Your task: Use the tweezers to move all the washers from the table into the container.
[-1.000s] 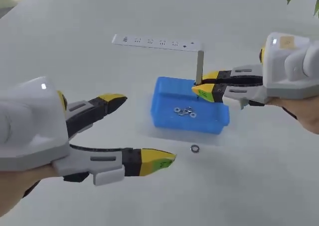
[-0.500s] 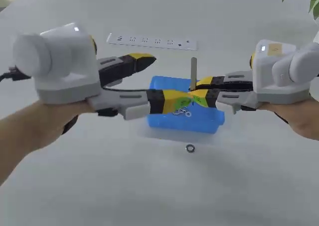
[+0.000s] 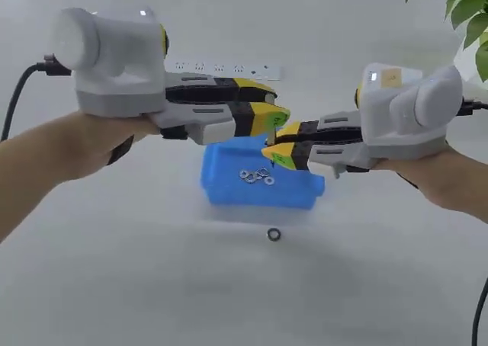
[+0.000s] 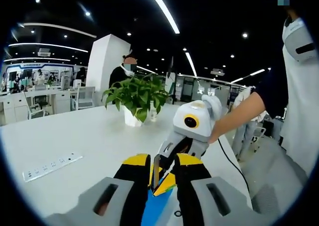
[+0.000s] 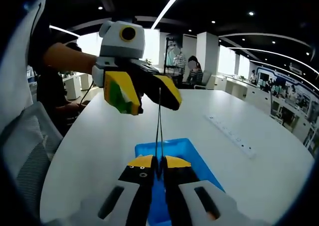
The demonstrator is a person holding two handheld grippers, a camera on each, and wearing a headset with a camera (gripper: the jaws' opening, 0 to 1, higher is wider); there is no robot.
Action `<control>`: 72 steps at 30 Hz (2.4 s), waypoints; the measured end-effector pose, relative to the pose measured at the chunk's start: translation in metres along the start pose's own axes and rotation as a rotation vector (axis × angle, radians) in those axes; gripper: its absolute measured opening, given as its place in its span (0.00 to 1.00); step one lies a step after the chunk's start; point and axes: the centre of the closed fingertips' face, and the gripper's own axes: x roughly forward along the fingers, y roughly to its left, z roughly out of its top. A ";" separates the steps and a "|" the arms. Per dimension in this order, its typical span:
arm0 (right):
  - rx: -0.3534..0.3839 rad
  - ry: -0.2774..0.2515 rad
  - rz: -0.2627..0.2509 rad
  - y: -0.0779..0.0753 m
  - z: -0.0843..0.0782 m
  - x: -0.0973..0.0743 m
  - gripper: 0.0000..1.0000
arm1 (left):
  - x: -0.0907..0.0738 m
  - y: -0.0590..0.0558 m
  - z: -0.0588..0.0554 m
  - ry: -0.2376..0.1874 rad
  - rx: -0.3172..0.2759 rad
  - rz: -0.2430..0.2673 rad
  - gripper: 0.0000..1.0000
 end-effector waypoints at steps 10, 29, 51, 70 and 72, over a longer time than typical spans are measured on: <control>0.006 0.018 0.038 0.007 -0.009 0.000 0.07 | 0.000 -0.004 -0.009 0.094 0.130 -0.044 0.08; -0.035 0.049 0.015 0.006 -0.006 0.001 0.12 | 0.009 -0.017 -0.006 0.136 0.260 -0.065 0.04; -0.019 0.070 -0.142 0.000 -0.012 -0.033 0.58 | 0.003 -0.014 0.003 0.127 0.318 -0.023 0.04; 0.028 0.051 -0.138 0.054 -0.037 -0.072 0.89 | 0.000 -0.058 0.005 0.055 0.296 -0.026 0.04; 0.038 0.045 -0.121 0.060 -0.037 -0.072 0.92 | -0.001 -0.063 0.006 0.046 0.290 -0.029 0.04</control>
